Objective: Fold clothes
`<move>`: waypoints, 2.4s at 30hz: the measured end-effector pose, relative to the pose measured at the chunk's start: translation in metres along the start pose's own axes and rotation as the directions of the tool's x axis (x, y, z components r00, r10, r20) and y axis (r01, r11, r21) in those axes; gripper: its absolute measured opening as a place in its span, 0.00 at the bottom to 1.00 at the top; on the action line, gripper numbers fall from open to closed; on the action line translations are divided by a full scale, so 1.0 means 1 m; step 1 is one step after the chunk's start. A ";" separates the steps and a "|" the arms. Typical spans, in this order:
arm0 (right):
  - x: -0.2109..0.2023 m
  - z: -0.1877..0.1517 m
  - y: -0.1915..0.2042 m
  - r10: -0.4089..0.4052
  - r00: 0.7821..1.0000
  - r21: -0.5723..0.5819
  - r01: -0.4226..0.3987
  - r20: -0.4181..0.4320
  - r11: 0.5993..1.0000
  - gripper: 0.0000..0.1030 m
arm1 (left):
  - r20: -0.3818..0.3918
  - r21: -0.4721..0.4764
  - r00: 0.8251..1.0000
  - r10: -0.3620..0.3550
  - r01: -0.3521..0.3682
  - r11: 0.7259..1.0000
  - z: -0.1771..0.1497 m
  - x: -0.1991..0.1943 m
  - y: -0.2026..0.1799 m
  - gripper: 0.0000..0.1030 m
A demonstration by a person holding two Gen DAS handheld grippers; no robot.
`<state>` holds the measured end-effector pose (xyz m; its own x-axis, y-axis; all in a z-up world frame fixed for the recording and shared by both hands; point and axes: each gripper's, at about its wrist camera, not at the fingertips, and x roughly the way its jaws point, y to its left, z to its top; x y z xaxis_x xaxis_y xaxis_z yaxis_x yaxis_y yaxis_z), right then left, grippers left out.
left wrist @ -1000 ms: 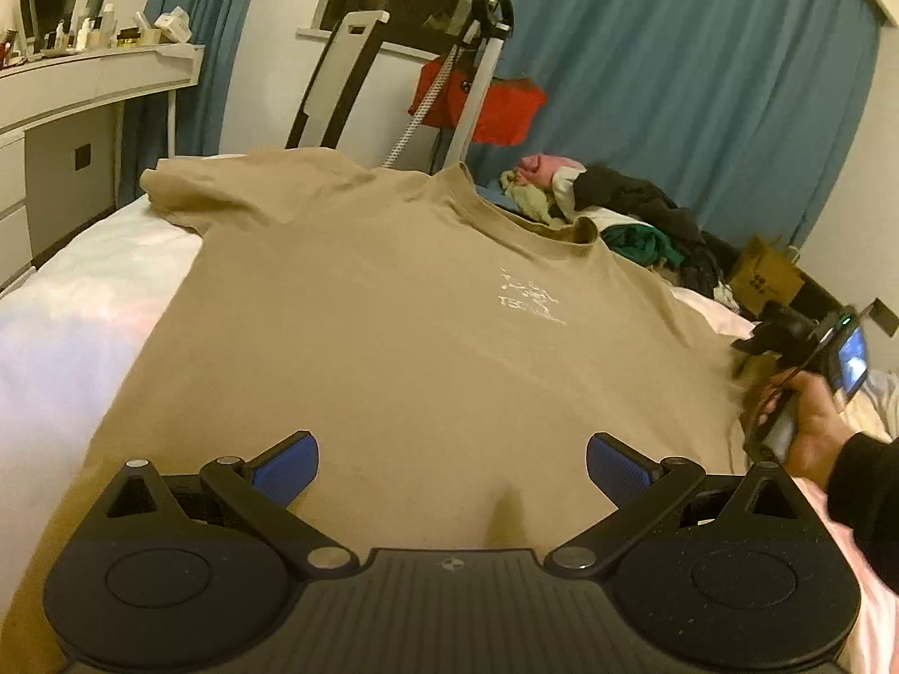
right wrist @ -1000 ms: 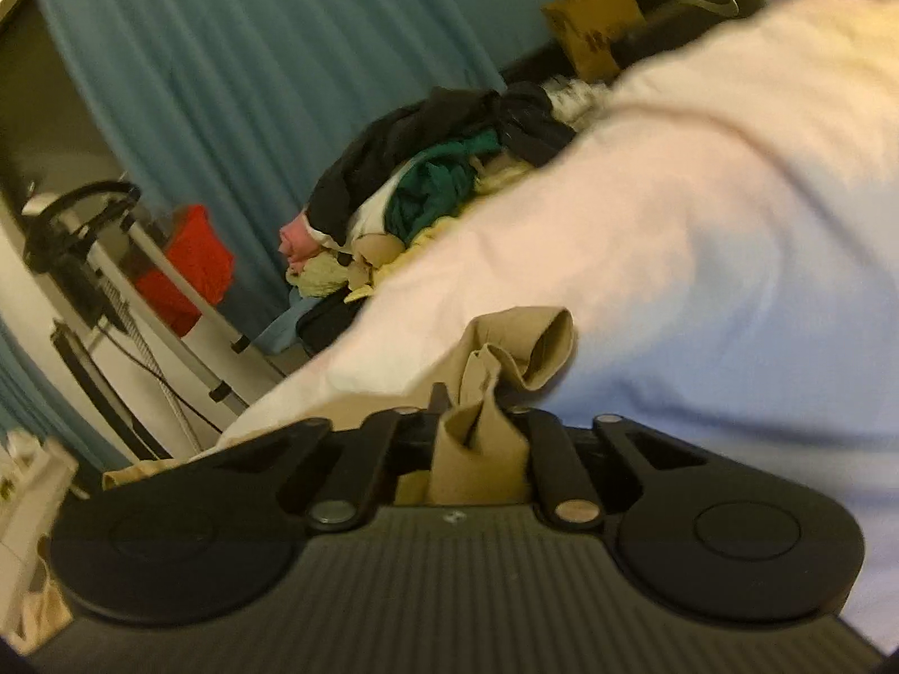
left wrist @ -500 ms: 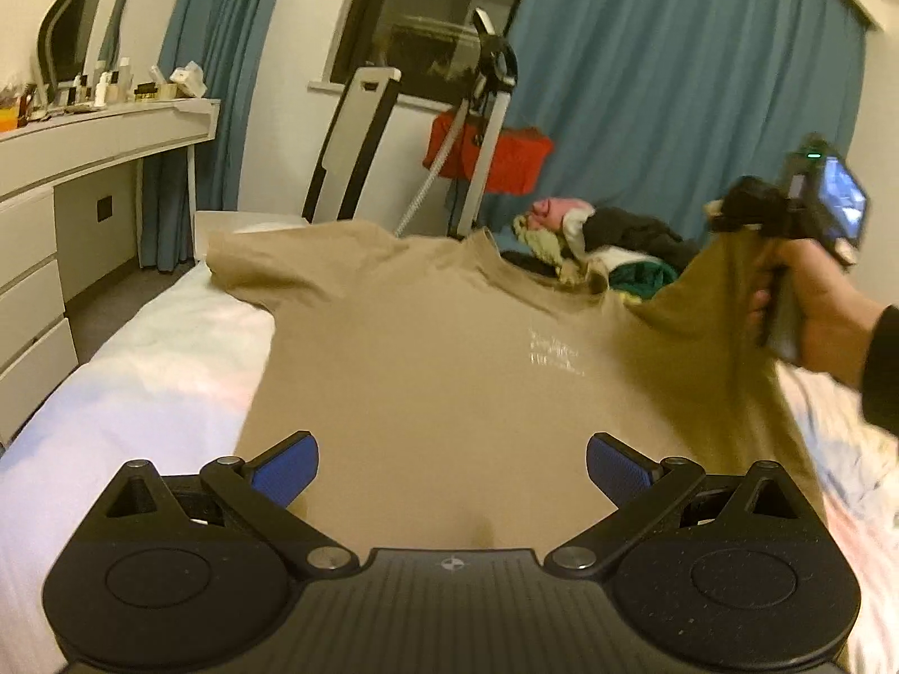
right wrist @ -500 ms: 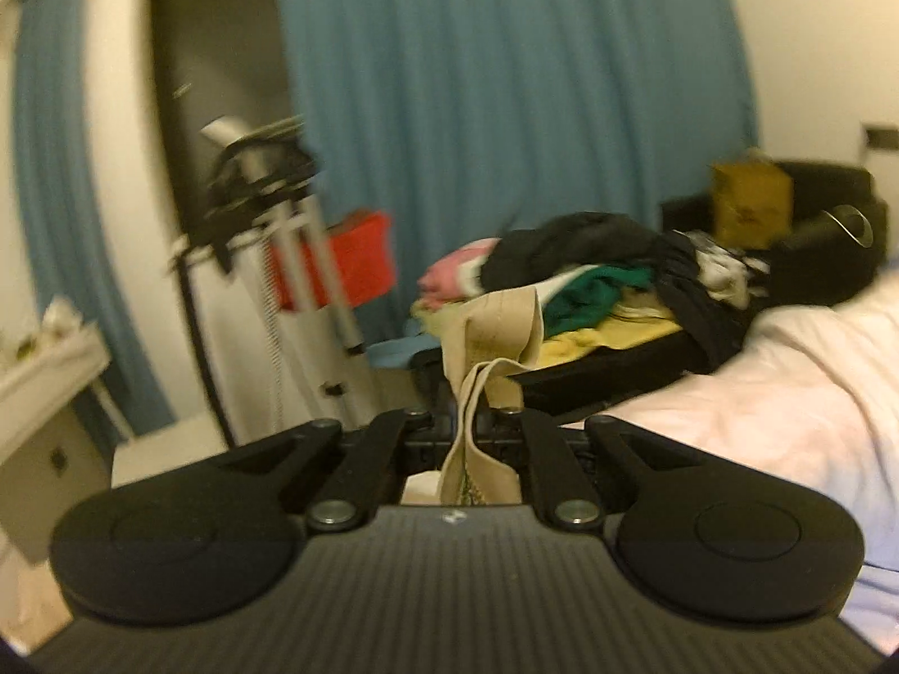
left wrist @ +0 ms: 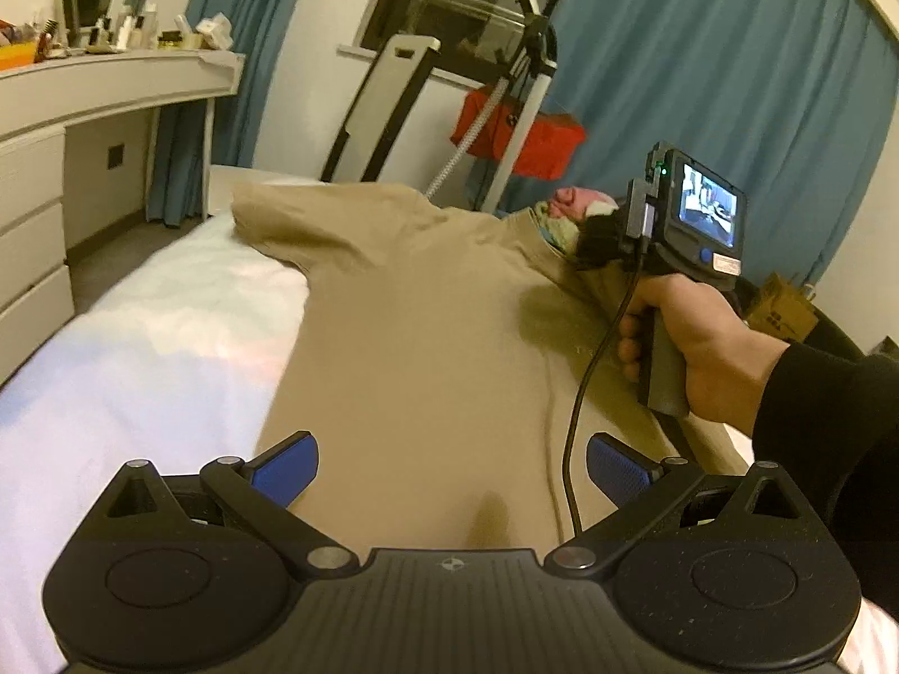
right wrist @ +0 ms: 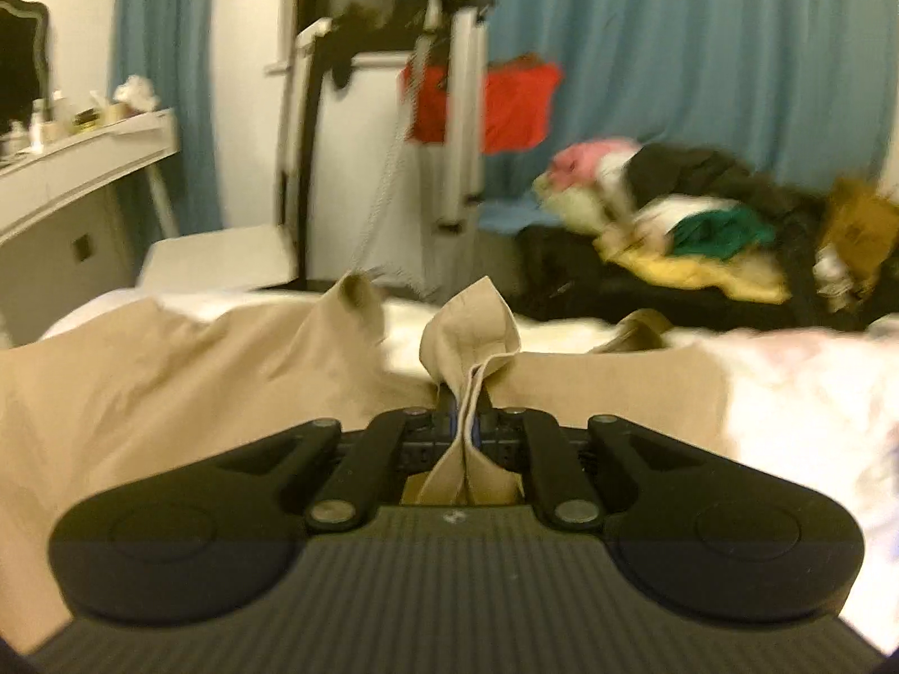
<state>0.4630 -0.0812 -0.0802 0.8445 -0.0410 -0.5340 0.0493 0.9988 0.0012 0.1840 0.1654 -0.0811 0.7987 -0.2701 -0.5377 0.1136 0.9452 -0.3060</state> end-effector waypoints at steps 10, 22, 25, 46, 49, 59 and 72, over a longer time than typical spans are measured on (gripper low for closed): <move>-0.103 -0.005 -0.022 0.265 0.964 0.020 -0.265 -0.007 0.964 0.90 | -0.007 0.022 1.000 0.028 -0.028 0.999 -0.005 0.006 -0.006 0.99; -0.334 -0.131 -0.138 0.234 0.972 0.263 -0.233 0.025 0.936 0.90 | -0.063 0.194 0.998 0.004 0.008 0.981 -0.047 -0.016 -0.081 0.99; -0.361 -0.159 -0.167 0.213 0.977 0.314 -0.212 0.031 0.925 0.90 | -0.112 0.221 0.993 0.023 0.002 0.975 -0.058 -0.016 -0.100 0.97; -0.393 -0.196 -0.312 0.067 0.978 0.571 -0.169 0.195 0.804 0.90 | -0.404 0.289 0.891 -0.206 0.339 0.895 -0.153 -0.023 -0.339 0.62; -0.389 -0.202 -0.322 0.049 0.980 0.606 -0.160 0.195 0.779 0.90 | -0.460 0.356 0.874 -0.156 0.342 0.870 -0.181 -0.006 -0.361 0.61; -0.379 -0.212 -0.329 0.040 0.985 0.650 -0.142 0.169 0.747 0.90 | -0.470 0.274 0.861 -0.193 0.350 0.896 -0.175 -0.012 -0.324 0.13; -0.383 -0.195 -0.285 0.066 0.986 0.500 -0.134 0.151 0.856 0.90 | -0.364 -0.105 0.868 -0.338 0.322 0.941 -0.083 -0.117 -0.164 0.12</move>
<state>0.0218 -0.3449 -0.0406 0.9168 0.0211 -0.3987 0.1960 0.8463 0.4953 0.0224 0.0269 -0.0333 0.4395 -0.6206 -0.6494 0.3023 0.7829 -0.5437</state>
